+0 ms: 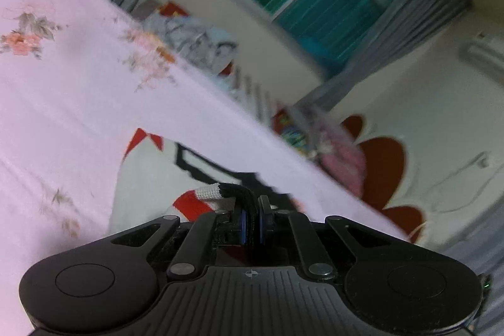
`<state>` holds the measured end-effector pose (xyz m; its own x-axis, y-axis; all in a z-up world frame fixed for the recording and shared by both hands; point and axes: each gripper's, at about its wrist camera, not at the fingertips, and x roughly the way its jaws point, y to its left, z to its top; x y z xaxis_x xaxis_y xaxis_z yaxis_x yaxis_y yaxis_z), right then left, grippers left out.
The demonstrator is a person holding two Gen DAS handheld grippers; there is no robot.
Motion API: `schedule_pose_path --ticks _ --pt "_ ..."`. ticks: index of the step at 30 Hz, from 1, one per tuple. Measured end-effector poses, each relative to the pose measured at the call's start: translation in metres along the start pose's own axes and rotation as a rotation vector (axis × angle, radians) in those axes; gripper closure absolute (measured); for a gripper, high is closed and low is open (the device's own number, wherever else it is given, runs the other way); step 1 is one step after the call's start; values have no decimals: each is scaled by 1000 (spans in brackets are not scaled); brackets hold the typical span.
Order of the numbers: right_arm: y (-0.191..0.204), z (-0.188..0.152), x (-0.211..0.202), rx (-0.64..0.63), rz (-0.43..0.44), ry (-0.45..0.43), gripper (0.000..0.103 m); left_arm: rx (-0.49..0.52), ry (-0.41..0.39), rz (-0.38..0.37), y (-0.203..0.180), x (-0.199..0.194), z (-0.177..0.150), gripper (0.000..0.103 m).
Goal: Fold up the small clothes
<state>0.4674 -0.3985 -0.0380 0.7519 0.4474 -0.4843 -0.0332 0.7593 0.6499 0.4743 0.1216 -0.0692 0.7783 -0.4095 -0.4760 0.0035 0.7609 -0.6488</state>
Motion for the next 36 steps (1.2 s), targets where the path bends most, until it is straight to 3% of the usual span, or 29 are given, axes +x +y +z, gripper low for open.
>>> schedule_pose_path --ticks 6,13,17,18,19,20,21,22,24,26,29,31,32,36 --pt "-26 7 72 23 -103 113 97 -14 107 72 22 64 6 96" --pt "-44 12 107 65 -140 148 95 -128 92 -37 46 87 9 96" --pt "-43 14 121 35 -165 137 89 -101 91 -45 47 97 8 92" --pt "-43 16 122 33 -164 126 88 -96 89 -41 46 100 10 71" --pt "-42 18 122 34 -166 112 85 -97 79 -45 45 99 11 43" --pt "-42 20 121 37 -166 89 83 -98 52 -51 42 97 12 30" --pt "-41 21 118 37 -166 59 71 -90 26 -53 40 96 14 19" --pt "-40 23 113 32 -170 29 59 -76 11 -63 37 94 16 19" --pt "-38 26 101 23 -160 -23 58 -53 13 -71 33 93 19 19" --pt "-39 29 93 12 -153 -40 58 22 36 -33 26 96 20 19" --pt "-32 26 93 -101 -187 4 58 194 94 83 13 110 19 21" --pt "-26 24 101 -174 -213 40 59 325 134 153 1 120 17 31" --pt "-22 22 104 -217 -228 55 59 389 154 181 -5 126 15 32" --pt "-5 6 133 -428 -360 133 61 602 242 291 -20 151 4 34"
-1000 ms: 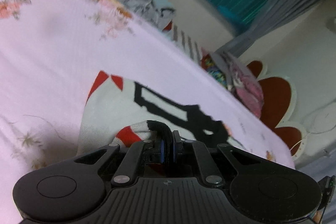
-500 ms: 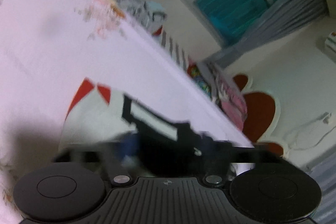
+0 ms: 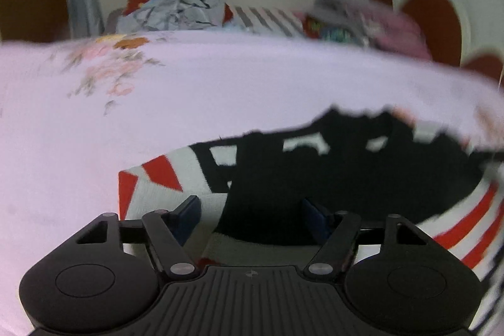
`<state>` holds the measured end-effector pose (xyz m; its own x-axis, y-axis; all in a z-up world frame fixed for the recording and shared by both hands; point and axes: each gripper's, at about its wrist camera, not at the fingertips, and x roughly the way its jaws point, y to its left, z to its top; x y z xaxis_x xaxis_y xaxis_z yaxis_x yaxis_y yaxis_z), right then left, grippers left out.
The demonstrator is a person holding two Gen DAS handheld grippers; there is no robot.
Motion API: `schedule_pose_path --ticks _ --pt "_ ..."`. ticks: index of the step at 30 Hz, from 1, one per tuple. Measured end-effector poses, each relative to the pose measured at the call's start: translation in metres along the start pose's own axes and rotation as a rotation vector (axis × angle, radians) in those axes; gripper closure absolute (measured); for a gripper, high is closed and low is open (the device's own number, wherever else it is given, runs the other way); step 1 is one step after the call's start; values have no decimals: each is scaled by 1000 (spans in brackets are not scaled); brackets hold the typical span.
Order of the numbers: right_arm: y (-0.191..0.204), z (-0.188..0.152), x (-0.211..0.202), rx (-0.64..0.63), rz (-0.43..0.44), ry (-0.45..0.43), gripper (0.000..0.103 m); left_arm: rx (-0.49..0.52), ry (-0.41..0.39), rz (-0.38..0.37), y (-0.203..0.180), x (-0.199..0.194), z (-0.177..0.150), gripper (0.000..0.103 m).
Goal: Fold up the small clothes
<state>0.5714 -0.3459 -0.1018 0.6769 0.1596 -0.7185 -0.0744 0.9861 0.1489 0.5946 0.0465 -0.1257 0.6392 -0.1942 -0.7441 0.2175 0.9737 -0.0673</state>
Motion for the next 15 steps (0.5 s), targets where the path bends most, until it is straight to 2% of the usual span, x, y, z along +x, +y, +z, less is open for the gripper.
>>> schedule_pose_path --ticks 2,3,4,5,6,10,12,13,15 --pt "17 -6 7 -107 -63 -2 64 50 -15 32 -7 1 0 45" --pt "23 -10 9 -159 -92 -14 68 57 -28 44 -8 -1 0 62" --pt "29 -14 10 -197 -109 -27 78 54 -41 49 -8 -3 1 74" --pt "33 -16 9 -222 -104 -39 88 39 -57 48 -5 -7 2 94" --pt "36 -17 8 -241 -104 -50 98 18 -70 40 -3 -9 3 99" --pt "34 -11 -5 -230 -116 -149 99 -8 -192 80 0 -26 4 99" --pt "27 -6 -8 -202 -132 -188 99 -19 -226 102 3 -30 6 99" --pt "23 -5 -7 -190 -144 -192 99 -20 -220 121 5 -26 7 99" --pt "14 -7 6 -167 -162 -139 99 -21 -145 147 10 -7 6 99"
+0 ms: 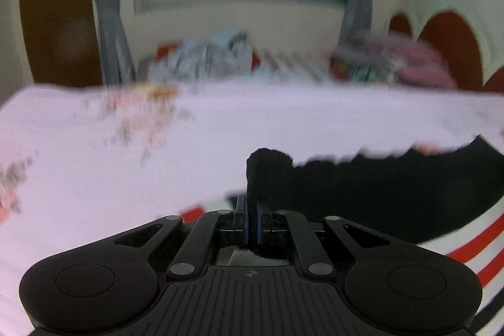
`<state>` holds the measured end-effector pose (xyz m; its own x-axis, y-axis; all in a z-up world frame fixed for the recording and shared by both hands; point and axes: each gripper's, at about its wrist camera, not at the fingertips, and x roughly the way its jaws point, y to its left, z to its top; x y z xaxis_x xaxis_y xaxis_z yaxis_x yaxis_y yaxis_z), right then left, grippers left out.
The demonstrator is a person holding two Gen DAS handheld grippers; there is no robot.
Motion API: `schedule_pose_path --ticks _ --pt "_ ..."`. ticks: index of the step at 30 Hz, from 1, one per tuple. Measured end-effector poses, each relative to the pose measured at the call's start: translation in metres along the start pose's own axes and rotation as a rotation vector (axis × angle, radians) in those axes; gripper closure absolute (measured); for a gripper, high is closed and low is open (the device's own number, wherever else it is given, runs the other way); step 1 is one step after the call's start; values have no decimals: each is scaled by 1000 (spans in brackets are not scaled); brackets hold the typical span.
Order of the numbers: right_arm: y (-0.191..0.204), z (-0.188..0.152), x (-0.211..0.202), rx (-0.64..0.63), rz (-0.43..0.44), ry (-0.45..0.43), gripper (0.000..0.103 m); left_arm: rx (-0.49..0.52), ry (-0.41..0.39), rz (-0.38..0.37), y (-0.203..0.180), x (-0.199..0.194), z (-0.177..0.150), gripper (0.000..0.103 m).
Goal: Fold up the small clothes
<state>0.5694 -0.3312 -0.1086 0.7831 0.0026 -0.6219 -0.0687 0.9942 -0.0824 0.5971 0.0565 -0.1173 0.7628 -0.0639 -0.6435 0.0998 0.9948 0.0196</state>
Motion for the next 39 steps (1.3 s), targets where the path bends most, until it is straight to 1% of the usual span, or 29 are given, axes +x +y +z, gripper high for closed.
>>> schedule_pose_path --ticks 1,2,3,6,8,9,10,11,12,14,15,16,18,20,22,23,24,26,27,28,29,30,31,32,33,34,36,37,39 --pt "-2 -6 11 3 -5 50 99 -1 39 14 1 12 -7 99" --pt "-2 -12 17 -3 -13 61 99 -20 31 11 2 16 -11 99" --pt "0 -13 17 -12 -19 45 99 -25 26 16 2 15 -11 99" --pt "3 -12 18 -17 -37 48 97 13 23 33 -3 13 -11 99" --pt "8 -7 10 -21 -83 16 78 11 27 42 -3 8 -6 82" --pt "11 -5 -1 -21 -87 -31 60 15 8 46 -6 0 -3 62" --pt "15 -2 -9 -13 -65 -77 59 30 -33 43 -12 -10 0 59" --pt "21 1 -14 -1 -23 -87 59 69 -67 18 -25 -21 3 59" --pt "30 4 -14 0 27 -76 60 105 -71 -16 -38 -26 6 59" --pt "53 7 -9 -16 110 -49 62 162 -39 -87 -71 -24 10 55" --pt "68 8 -4 -27 149 -30 63 173 -8 -114 -84 -20 9 50" --pt "78 8 -1 -35 167 -20 63 180 15 -138 -97 -16 7 49" --pt "98 8 8 -61 201 15 63 179 36 -146 -113 -10 1 48" --pt "107 4 17 -92 201 62 62 145 52 -145 -115 -6 -4 47" --pt "97 -2 18 -114 185 63 62 128 47 -119 -101 -6 -8 40" --pt "87 -5 14 -106 166 63 62 122 39 -96 -88 -8 -10 39" --pt "69 -7 10 -88 121 63 64 118 31 -55 -71 -11 -15 39" --pt "36 -16 4 -52 -20 52 65 95 16 -3 -37 -16 -28 39" --pt "14 -23 3 -16 -42 58 63 85 19 0 -26 -17 -31 39" --pt "-1 -28 2 33 -5 65 56 80 17 -22 -19 -18 -32 39" --pt "-9 -28 1 65 26 72 56 83 16 -19 -20 -18 -31 39" --pt "-9 -25 -1 62 22 77 57 90 19 -1 -25 -18 -29 39" --pt "-6 -22 -5 55 -2 69 60 97 20 18 -31 -21 -27 39" --pt "1 -18 -13 49 -35 42 62 108 -2 20 -40 -29 -25 39" --pt "9 -15 -21 46 -35 13 65 115 -31 2 -47 -38 -23 38" --pt "19 -14 -30 45 0 -11 65 122 -48 -24 -57 -47 -23 38" --pt "47 -12 -37 -12 87 -5 66 135 -58 -71 -78 -60 -27 38" --pt "60 -14 -38 -47 114 -2 67 140 -52 -100 -89 -62 -30 38" --pt "87 -20 -38 -91 174 19 65 158 -30 -129 -108 -64 -36 38"
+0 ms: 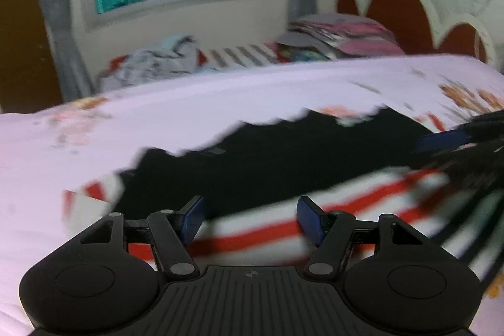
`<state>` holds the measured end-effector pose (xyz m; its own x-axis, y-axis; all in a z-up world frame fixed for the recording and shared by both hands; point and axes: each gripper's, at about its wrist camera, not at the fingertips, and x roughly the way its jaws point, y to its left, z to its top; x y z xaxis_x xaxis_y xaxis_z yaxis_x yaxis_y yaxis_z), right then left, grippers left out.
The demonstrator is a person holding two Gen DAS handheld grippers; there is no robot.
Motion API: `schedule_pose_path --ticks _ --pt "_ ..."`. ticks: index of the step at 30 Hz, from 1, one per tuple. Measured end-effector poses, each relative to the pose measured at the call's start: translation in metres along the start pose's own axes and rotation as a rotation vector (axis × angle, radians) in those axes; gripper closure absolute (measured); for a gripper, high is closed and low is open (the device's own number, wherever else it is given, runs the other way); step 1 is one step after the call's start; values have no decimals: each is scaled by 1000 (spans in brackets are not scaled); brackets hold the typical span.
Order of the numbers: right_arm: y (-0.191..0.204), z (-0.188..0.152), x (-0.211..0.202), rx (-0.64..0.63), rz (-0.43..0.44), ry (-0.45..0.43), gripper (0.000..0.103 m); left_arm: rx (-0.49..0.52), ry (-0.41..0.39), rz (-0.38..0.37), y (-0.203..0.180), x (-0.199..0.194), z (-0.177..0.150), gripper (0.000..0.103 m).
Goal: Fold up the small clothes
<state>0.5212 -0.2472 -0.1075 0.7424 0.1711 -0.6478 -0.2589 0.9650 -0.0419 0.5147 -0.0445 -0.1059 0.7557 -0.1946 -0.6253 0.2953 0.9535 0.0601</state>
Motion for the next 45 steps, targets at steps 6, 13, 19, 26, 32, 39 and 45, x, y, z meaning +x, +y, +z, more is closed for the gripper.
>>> schedule_pose_path --ticks 6,13,19,26,32,39,45 --pt "22 -16 6 -69 30 78 67 -23 47 -15 -13 2 -22 38" --pt "-47 -52 -31 46 -126 112 63 -148 58 96 62 -23 -54 34" --pt "-14 -42 -58 62 -115 43 71 -74 16 115 25 -45 -37 34" --pt "55 -54 -49 -33 -14 142 71 40 64 -3 -44 -49 -57 34" --pt "57 -72 -59 -71 -27 135 72 45 90 29 -36 -54 -69 34" --pt "-29 -101 -86 47 -134 177 80 -71 130 97 38 -71 -94 34" --pt "-27 -100 -89 23 -141 192 80 -91 131 153 33 -76 -93 34"
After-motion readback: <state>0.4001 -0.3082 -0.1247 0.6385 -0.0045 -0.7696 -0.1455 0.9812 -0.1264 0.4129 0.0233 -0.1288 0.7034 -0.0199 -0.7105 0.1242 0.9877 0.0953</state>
